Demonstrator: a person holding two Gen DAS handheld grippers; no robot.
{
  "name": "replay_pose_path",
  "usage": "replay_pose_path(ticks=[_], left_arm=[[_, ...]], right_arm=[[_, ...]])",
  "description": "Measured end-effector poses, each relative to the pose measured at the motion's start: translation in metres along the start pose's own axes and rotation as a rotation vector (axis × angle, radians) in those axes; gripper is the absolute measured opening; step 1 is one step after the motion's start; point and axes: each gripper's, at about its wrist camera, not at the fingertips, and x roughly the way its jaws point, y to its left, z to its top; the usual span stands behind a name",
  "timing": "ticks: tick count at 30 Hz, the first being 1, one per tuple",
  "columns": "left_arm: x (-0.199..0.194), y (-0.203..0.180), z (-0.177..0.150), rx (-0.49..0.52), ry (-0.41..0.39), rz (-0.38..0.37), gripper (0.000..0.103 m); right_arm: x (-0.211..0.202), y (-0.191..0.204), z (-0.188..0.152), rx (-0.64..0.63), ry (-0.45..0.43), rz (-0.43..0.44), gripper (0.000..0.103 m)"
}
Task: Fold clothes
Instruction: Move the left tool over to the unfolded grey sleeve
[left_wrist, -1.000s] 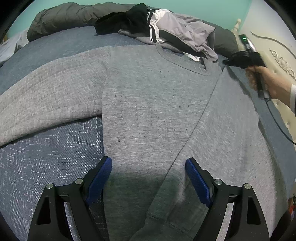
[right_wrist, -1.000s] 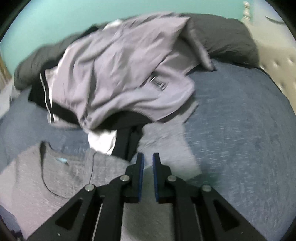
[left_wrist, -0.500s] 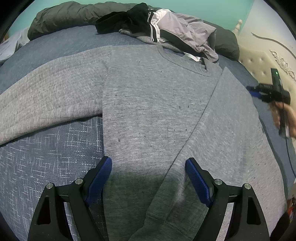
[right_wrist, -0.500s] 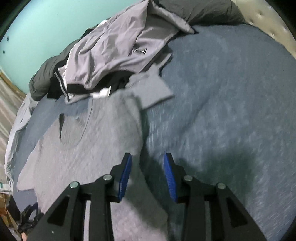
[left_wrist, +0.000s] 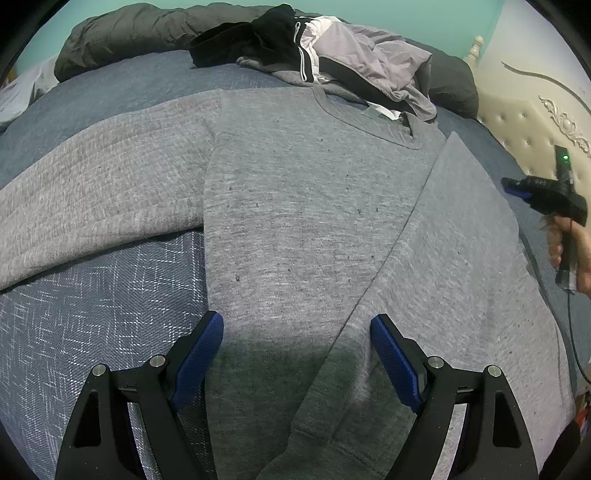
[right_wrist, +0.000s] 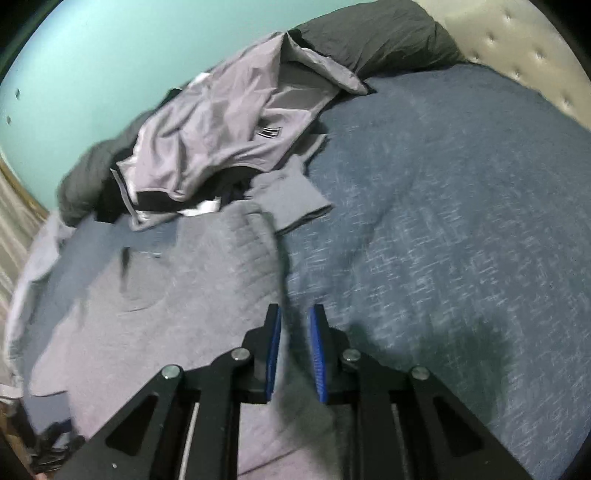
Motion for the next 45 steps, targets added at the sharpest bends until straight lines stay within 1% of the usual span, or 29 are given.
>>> replay_pose_path(ticks=[2,4,6,7,8,10,12,14,15,16,17,19,22,24,26,28,31,36,39,45], left_arm=[[-0.001,0.0,0.0,-0.002,0.0,-0.001,0.085],[-0.001,0.0,0.001,-0.003,0.001,-0.001,0.085],[-0.001,0.0,0.001,-0.003,0.001,-0.001,0.085],[-0.001,0.0,0.001,-0.002,0.001,0.0,0.085],[-0.001,0.0,0.001,-0.003,0.001,0.0,0.085],[-0.001,-0.001,0.001,-0.003,0.005,0.002,0.085],[-0.001,-0.001,0.001,-0.003,0.007,0.005,0.085],[-0.001,-0.001,0.001,-0.003,0.007,0.005,0.085],[-0.001,-0.001,0.001,-0.002,0.007,0.004,0.085],[-0.001,-0.001,0.001,-0.002,0.007,0.004,0.085],[-0.001,-0.001,0.001,-0.002,0.007,0.004,0.085],[-0.001,0.0,0.0,0.0,0.007,0.004,0.085],[-0.001,-0.001,0.0,0.005,0.01,0.007,0.085],[-0.001,-0.001,0.0,0.009,0.012,0.008,0.085],[-0.001,-0.002,-0.001,0.011,0.012,0.012,0.085],[-0.001,-0.002,-0.001,0.014,0.013,0.017,0.085],[-0.001,-0.003,-0.001,0.018,0.014,0.022,0.085],[0.0,-0.003,0.0,0.016,0.016,0.026,0.085],[0.001,-0.004,0.0,0.02,0.015,0.031,0.085],[0.002,-0.007,0.0,0.033,0.012,0.049,0.085]], right_arm=[[0.0,0.001,-0.007,-0.012,0.032,0.019,0.016],[0.003,0.005,-0.018,-0.054,0.072,0.027,0.016],[0.01,0.008,-0.028,-0.095,0.12,-0.012,0.016],[0.016,0.006,-0.033,-0.105,0.148,-0.056,0.016],[0.018,0.003,-0.035,-0.105,0.158,-0.082,0.016],[0.015,-0.001,-0.036,-0.097,0.134,-0.105,0.016],[0.007,0.005,-0.033,-0.127,0.098,-0.144,0.016],[-0.001,0.011,-0.032,-0.137,0.057,-0.139,0.016],[-0.004,0.013,-0.031,-0.134,0.038,-0.114,0.016],[-0.006,0.015,-0.033,-0.135,0.035,-0.087,0.016],[-0.004,0.018,-0.034,-0.145,0.049,-0.083,0.016],[0.006,0.016,-0.039,-0.157,0.1,-0.114,0.016],[0.005,-0.004,-0.044,-0.074,0.092,-0.129,0.017],[-0.007,-0.012,-0.047,-0.013,0.049,-0.134,0.018],[-0.016,-0.013,-0.05,-0.004,0.027,-0.139,0.018],[-0.026,-0.015,-0.056,0.033,0.008,-0.111,0.018],[-0.037,-0.01,-0.064,0.042,-0.014,-0.106,0.02],[-0.053,0.005,-0.075,0.07,-0.049,-0.045,0.02],[-0.057,0.018,-0.085,0.071,-0.048,-0.01,0.02],[-0.065,0.036,-0.109,0.093,-0.054,0.029,0.021]])
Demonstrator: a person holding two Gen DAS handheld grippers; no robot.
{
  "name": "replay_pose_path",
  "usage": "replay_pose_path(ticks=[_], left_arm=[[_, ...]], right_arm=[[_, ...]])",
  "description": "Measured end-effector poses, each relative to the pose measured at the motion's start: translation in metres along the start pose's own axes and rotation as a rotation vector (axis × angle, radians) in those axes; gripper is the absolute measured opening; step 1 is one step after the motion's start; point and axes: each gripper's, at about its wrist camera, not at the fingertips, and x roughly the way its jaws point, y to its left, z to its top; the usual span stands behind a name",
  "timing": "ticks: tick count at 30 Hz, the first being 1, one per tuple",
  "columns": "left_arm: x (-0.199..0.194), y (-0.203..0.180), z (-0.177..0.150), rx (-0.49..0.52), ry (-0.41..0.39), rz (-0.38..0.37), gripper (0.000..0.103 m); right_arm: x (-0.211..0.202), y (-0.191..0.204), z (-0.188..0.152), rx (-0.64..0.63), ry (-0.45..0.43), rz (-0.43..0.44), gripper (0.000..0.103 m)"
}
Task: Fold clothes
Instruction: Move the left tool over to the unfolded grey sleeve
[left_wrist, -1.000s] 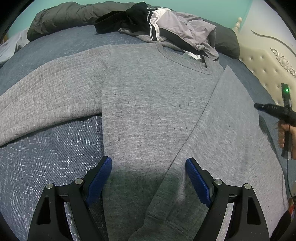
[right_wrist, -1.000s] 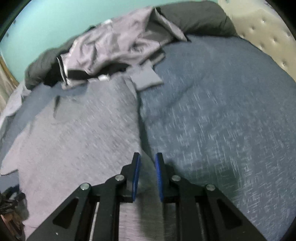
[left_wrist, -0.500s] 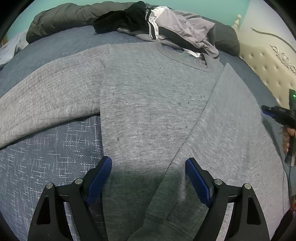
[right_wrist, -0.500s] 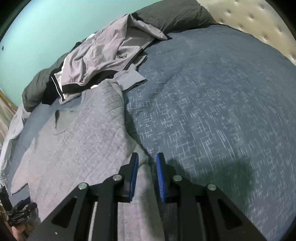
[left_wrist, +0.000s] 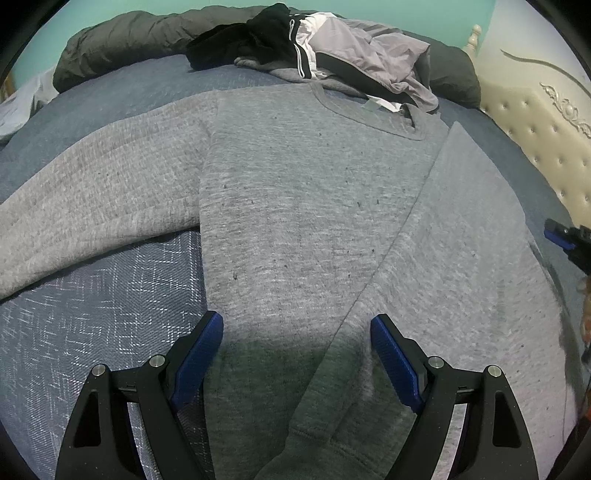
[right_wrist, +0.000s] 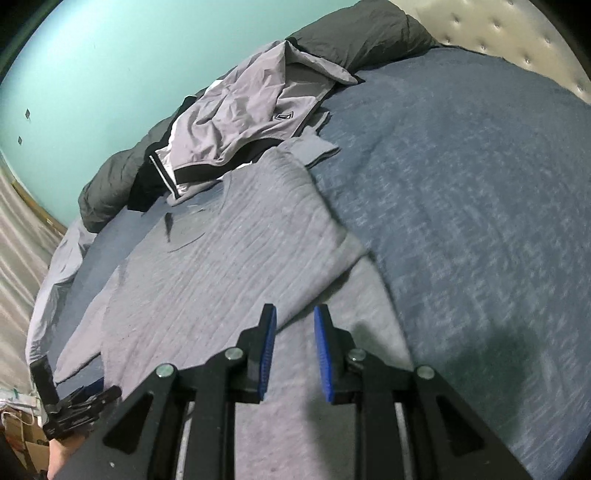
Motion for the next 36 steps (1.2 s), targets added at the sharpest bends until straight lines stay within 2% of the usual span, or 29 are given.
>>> replay_pose_path(ticks=[4,11,19,25,36], left_arm=[[-0.003,0.001,0.001,-0.007,-0.001,0.005,0.085],[-0.01,0.007,0.004,-0.031,0.004,0.02,0.085],[-0.035,0.028,0.003,-0.073,0.011,0.028,0.085],[-0.064,0.08,-0.002,-0.158,0.025,0.049,0.085],[-0.11,0.2,-0.014,-0.299,0.028,0.202,0.085]], right_arm=[[-0.002,0.001,-0.01,0.029,-0.002,0.019,0.022],[-0.009,0.008,-0.027,0.006,-0.022,0.046,0.028],[-0.004,0.016,-0.044,-0.025,-0.006,0.087,0.029],[-0.004,0.015,-0.049,-0.033,-0.009,0.102,0.032],[-0.01,0.004,-0.046,0.021,-0.029,0.11,0.036]])
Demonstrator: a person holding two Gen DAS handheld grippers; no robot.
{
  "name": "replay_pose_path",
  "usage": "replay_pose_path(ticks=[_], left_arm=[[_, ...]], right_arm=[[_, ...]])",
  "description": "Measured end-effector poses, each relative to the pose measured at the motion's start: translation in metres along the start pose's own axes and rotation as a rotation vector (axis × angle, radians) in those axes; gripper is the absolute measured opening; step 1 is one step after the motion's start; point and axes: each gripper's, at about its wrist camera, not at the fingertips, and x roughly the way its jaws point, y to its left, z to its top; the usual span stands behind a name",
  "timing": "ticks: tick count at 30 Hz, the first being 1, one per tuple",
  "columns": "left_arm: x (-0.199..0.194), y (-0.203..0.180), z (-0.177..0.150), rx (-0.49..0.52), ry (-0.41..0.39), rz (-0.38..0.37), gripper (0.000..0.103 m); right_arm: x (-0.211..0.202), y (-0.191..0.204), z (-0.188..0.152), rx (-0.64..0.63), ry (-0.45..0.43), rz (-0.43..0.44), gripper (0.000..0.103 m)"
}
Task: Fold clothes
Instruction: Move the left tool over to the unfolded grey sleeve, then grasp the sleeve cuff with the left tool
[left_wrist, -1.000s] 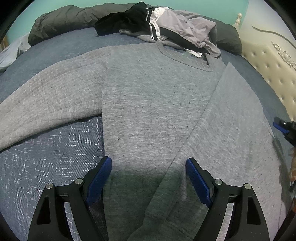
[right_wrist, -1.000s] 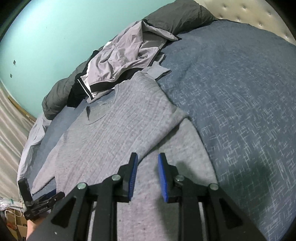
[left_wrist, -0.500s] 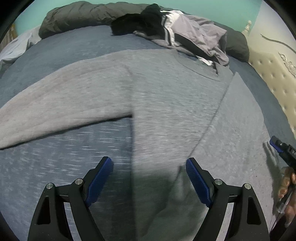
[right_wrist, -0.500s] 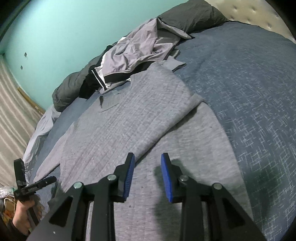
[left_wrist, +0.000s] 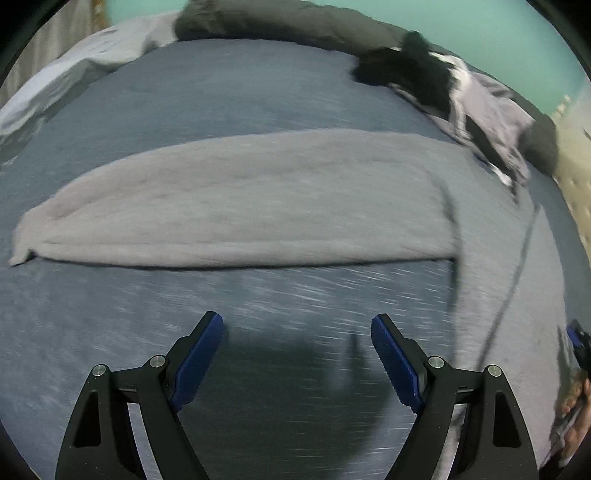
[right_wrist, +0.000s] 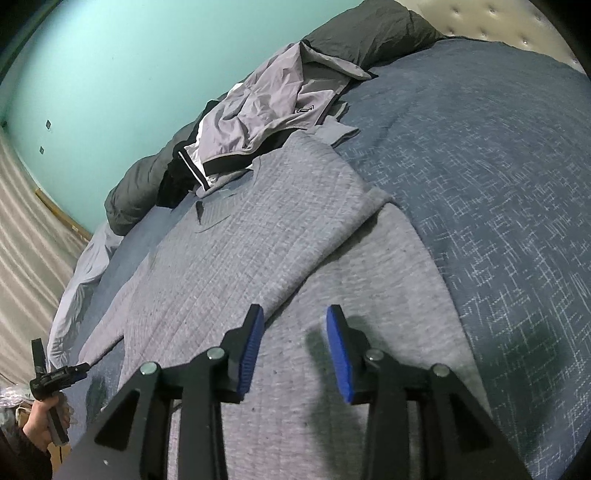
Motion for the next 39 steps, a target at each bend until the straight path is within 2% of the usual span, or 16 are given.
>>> replay_pose_path(ticks=[8,16,19,27,31,35,39], left_arm=[[-0.016,0.088,0.014,-0.187,-0.033,0.037,0.085],[-0.027,0.158,0.017,-0.366,-0.076,0.057,0.085],[-0.028,0.176,0.018,-0.398,-0.09,0.078,0.085],[-0.015,0.214,0.024,-0.519,-0.127,0.021,0.084],[-0.01,0.223,0.025,-0.557,-0.154,0.002,0.075],[-0.002,0.223,0.034,-0.55,-0.155,0.005,0.064],[0.001,0.228,0.038,-0.555,-0.161,0.005,0.046]], right_arm=[[0.004,0.004,-0.002,-0.017,0.012,0.0,0.037],[0.01,0.006,-0.006,-0.032,0.025,0.004,0.038],[0.013,0.005,-0.007,-0.02,0.032,0.016,0.038],[0.016,0.007,-0.008,-0.036,0.035,0.008,0.04],[0.019,0.007,-0.008,-0.036,0.037,0.003,0.04],[0.018,0.01,-0.009,-0.052,0.032,0.0,0.04],[0.018,0.013,-0.009,-0.063,0.031,0.005,0.04]])
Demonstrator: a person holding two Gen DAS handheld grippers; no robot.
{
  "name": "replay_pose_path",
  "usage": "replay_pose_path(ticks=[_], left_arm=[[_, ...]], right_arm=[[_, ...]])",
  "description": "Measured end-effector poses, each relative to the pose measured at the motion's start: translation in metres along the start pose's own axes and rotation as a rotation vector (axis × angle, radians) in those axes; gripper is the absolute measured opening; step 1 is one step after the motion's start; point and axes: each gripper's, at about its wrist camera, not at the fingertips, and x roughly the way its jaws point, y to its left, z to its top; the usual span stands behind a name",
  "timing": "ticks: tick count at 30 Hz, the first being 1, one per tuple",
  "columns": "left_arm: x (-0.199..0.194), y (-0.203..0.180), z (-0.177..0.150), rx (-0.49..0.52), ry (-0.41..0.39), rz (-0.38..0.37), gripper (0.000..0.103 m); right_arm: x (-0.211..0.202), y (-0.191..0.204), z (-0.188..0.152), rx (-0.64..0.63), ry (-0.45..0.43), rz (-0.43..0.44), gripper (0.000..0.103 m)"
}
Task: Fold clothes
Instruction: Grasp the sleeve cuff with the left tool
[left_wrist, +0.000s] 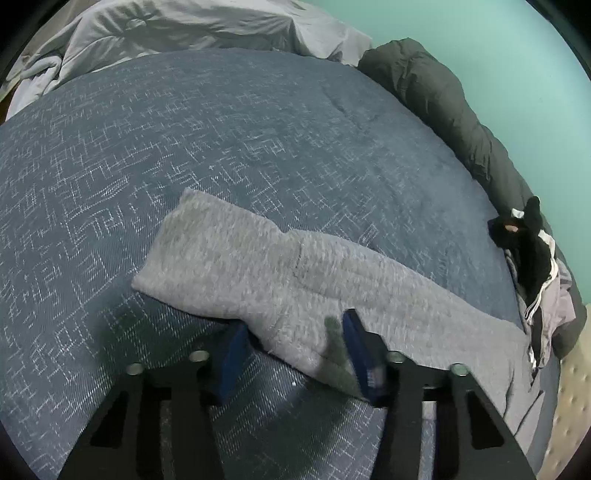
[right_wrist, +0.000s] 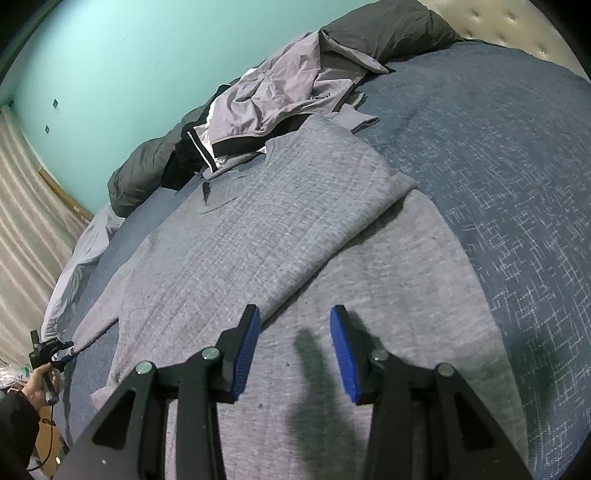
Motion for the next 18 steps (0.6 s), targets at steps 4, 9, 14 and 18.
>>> replay_pose_path(ticks=[4,9,14,18], left_arm=[[-0.001,0.003,0.002,-0.007,-0.007,-0.005,0.026],[-0.01,-0.009,0.003,0.045,-0.025,-0.03,0.019],[-0.024,-0.036,0.002,0.075,-0.033,-0.103,0.016],[-0.033,-0.077,0.003,0.145,-0.035,-0.179,0.016]], right_arm=[[-0.001,0.001,0.0,0.003,0.001,0.011,0.04],[0.0,0.003,0.001,-0.001,0.002,0.014,0.04],[-0.001,0.003,0.0,0.001,-0.002,0.013,0.04],[-0.001,0.004,0.001,0.0,-0.004,0.018,0.04]])
